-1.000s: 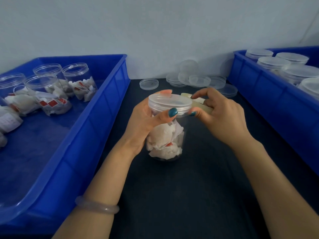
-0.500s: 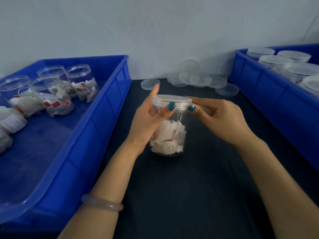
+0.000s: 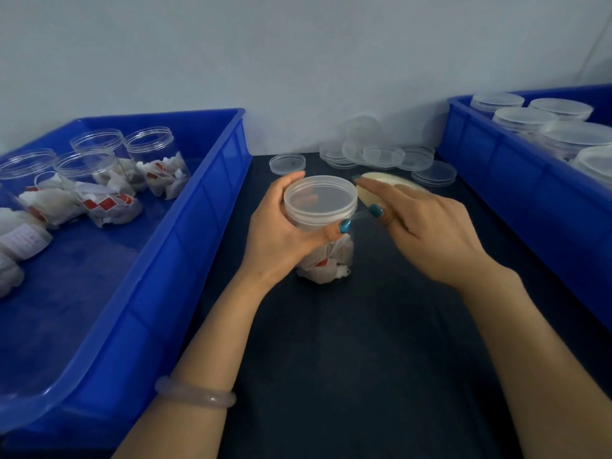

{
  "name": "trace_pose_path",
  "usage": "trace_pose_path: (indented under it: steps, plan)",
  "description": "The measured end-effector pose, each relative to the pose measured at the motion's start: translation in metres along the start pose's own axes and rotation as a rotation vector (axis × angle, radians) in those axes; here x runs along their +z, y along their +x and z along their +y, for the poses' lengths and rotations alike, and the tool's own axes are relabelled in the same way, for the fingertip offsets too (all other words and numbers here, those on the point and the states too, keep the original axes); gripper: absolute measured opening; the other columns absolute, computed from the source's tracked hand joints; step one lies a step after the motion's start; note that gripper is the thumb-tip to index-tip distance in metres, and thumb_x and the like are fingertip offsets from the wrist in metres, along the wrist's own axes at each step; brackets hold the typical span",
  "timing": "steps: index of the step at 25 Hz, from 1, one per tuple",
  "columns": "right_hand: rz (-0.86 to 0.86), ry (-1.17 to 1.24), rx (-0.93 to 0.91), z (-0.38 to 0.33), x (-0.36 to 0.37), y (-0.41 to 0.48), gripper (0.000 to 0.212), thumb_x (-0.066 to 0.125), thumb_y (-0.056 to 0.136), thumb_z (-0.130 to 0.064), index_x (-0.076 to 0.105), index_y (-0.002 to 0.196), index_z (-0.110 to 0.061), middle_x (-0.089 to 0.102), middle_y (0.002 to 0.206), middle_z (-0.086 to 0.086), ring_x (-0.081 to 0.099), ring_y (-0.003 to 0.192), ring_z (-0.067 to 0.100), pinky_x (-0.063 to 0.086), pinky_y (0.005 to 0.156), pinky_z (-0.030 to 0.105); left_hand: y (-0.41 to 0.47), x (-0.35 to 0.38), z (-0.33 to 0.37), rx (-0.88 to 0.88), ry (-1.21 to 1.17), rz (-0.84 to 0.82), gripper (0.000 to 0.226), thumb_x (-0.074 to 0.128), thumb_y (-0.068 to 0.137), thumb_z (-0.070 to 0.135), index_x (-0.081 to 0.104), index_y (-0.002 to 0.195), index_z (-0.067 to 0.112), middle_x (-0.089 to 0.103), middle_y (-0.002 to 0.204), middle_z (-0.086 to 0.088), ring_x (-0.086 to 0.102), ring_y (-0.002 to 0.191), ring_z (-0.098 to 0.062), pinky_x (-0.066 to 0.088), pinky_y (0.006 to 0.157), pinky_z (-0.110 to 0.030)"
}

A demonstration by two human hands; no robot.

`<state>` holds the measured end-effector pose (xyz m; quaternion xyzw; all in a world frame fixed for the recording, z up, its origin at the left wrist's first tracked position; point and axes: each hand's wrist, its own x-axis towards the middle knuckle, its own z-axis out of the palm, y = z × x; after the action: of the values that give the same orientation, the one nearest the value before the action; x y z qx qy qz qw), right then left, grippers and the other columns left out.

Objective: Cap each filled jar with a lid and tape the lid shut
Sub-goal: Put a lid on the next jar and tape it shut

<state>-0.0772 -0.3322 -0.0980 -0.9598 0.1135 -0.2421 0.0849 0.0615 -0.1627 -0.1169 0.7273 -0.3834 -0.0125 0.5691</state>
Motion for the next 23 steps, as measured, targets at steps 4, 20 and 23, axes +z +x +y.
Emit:
trace_pose_path:
  steps: [4,20,23]
  plan:
    - [-0.016,-0.058,0.017,0.007,0.006,0.000,0.063,0.021,0.095,-0.062,0.018,0.154,-0.041,0.060,0.111,0.000,0.059,0.088,0.028,0.040,0.059,0.035,0.001,-0.008,0.004,0.017,-0.010,-0.084,0.092,0.084,0.050,0.059,0.053,0.131,0.027,0.062,0.120,0.022,0.056,0.114,0.007,0.048,0.092,-0.011]
    - [-0.049,0.063,-0.072,0.002,0.003,0.001,0.062,0.027,0.088,-0.070,0.032,0.148,-0.052,0.062,0.110,-0.004,0.057,0.076,0.014,0.045,0.060,0.034,0.001,-0.017,0.051,0.028,0.730,-0.309,0.120,0.053,0.044,0.099,0.029,0.145,0.040,0.040,0.144,0.011,0.047,0.125,-0.008,0.046,0.093,-0.034]
    - [-0.053,0.029,-0.084,-0.001,0.002,0.000,0.064,0.027,0.088,-0.069,0.035,0.148,-0.048,0.061,0.101,-0.004,0.055,0.076,0.015,0.042,0.058,0.033,-0.002,0.007,0.066,0.101,1.054,-0.285,0.121,0.032,0.046,0.102,0.036,0.141,0.027,0.047,0.135,0.000,0.052,0.118,-0.020,0.039,0.074,-0.035]
